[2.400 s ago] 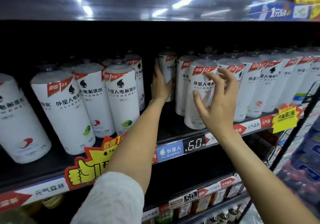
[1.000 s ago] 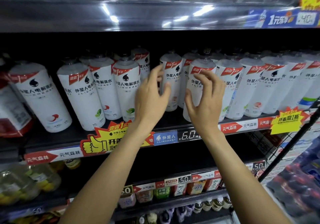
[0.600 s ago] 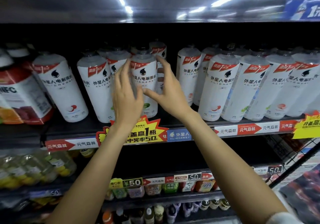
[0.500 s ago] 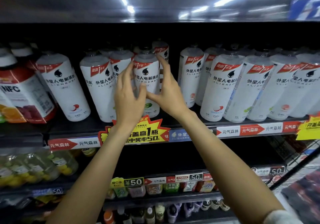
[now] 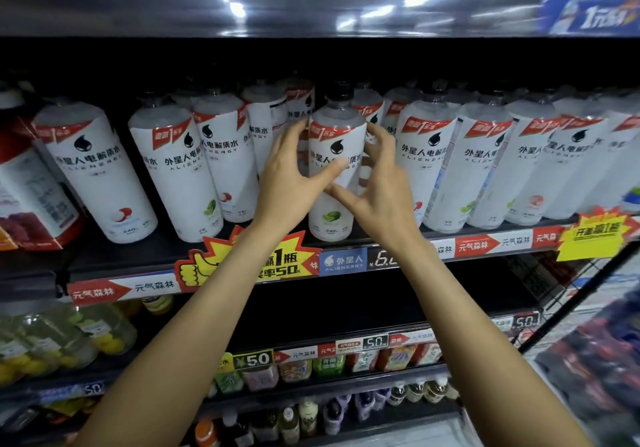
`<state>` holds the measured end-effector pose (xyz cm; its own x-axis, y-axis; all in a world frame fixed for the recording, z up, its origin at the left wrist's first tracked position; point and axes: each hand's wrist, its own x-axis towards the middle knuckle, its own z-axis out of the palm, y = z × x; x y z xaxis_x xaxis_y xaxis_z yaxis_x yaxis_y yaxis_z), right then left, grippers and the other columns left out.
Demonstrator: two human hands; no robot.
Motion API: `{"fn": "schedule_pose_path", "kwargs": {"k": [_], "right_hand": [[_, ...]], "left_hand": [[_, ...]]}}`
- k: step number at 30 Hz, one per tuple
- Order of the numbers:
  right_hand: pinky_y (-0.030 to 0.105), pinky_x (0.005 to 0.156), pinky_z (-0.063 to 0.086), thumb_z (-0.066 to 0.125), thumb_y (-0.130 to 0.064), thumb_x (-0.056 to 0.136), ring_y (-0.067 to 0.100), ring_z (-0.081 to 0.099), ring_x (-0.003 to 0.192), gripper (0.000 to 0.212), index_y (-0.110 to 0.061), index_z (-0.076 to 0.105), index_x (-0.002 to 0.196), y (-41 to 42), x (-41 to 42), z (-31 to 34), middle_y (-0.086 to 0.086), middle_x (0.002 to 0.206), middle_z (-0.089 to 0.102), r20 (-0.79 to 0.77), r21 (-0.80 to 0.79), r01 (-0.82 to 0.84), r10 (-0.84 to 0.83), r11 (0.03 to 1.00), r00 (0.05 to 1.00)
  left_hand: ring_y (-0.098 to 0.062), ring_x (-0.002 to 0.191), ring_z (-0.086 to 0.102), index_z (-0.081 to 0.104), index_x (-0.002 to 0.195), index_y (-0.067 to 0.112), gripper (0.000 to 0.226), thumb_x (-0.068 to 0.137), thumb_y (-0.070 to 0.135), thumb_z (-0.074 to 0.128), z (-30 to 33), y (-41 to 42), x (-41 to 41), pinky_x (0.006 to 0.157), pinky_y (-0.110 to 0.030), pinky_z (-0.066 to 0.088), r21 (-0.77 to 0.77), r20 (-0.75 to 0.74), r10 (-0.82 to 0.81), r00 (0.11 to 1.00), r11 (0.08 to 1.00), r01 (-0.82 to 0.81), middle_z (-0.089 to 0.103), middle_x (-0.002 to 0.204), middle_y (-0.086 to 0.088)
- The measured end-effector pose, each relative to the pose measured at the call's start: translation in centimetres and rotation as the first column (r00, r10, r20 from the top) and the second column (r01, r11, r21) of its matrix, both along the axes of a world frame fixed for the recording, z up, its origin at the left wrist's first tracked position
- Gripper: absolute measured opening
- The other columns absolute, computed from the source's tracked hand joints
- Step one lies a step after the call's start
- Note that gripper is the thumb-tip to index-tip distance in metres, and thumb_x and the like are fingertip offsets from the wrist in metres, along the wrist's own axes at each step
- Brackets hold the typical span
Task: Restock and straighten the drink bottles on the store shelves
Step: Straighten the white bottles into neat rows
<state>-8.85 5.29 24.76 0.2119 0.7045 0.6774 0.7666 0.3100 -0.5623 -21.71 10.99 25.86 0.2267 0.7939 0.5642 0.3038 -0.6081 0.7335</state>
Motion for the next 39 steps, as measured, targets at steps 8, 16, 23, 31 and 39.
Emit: {"fn": "schedule_pose_path", "kwargs": {"k": [8, 16, 23, 31, 39], "right_hand": [[0.051, 0.108, 0.017, 0.067, -0.069, 0.067, 0.038, 0.011, 0.14, 0.083, -0.019, 0.053, 0.132, -1.7, 2.9, 0.2, 0.023, 0.153, 0.022, 0.315, 0.203, 0.451, -0.494, 0.869, 0.811], [0.058, 0.112, 0.011, 0.07, -0.061, 0.071, 0.039, 0.005, 0.145, 0.077, -0.03, 0.044, 0.137, -1.7, 3.5, 0.0, 0.019, 0.156, 0.014, 0.29, 0.203, 0.435, -0.478, 0.877, 0.829], [0.055, 0.113, 0.014, 0.069, -0.053, 0.073, 0.038, 0.007, 0.145, 0.069, -0.027, 0.046, 0.133, -2.0, 4.0, -0.6, 0.021, 0.156, 0.015, 0.299, 0.211, 0.426, -0.473, 0.88, 0.829], [0.041, 0.105, 0.031, 0.062, -0.012, 0.087, 0.033, 0.038, 0.128, 0.025, -0.008, 0.064, 0.111, -1.8, 0.0, 0.5, 0.017, 0.133, 0.052, 0.399, 0.446, 0.092, -0.289, 0.891, 0.87], [0.04, 0.097, 0.043, 0.063, -0.021, 0.086, 0.032, 0.045, 0.121, 0.05, -0.012, 0.048, 0.133, 3.4, -6.1, 0.5, 0.015, 0.136, 0.043, 0.304, 0.107, -0.089, 0.053, 0.99, 0.951]], "left_hand": [[-0.015, 0.12, 0.053, 0.042, 0.143, 0.021, 0.074, 0.08, 0.045, 0.072, -0.2, -0.7, 3.2, 0.099, -0.04, 0.047, -0.006, 0.03, -0.028, 0.999, 1.0, 0.028, 0.048, 0.137, 0.001], [-0.012, 0.146, 0.016, 0.013, 0.15, 0.038, 0.077, 0.09, 0.045, 0.06, -1.4, -1.4, 5.6, 0.118, -0.036, 0.017, -0.182, 0.216, -0.23, 0.949, 0.945, 0.27, 0.015, 0.159, 0.004], [-0.006, 0.147, 0.006, -0.003, 0.152, 0.037, 0.076, 0.098, 0.038, 0.05, -1.4, -1.7, 6.4, 0.121, -0.043, 0.013, -0.234, 0.269, -0.301, 0.915, 0.901, 0.365, 0.004, 0.16, 0.014], [0.003, 0.11, 0.055, 0.05, 0.136, 0.02, 0.043, 0.094, 0.03, 0.055, 0.2, -2.2, -1.7, 0.099, -0.018, 0.043, 0.084, 0.021, -0.044, 0.999, 0.996, 0.042, 0.059, 0.121, 0.014], [-0.022, 0.128, 0.035, 0.043, 0.138, 0.012, 0.062, 0.084, 0.028, 0.067, -1.4, 1.3, -10.9, 0.112, -0.028, 0.025, 0.409, 0.203, 0.538, 0.819, 0.713, -0.57, 0.045, 0.138, -0.013]]}}
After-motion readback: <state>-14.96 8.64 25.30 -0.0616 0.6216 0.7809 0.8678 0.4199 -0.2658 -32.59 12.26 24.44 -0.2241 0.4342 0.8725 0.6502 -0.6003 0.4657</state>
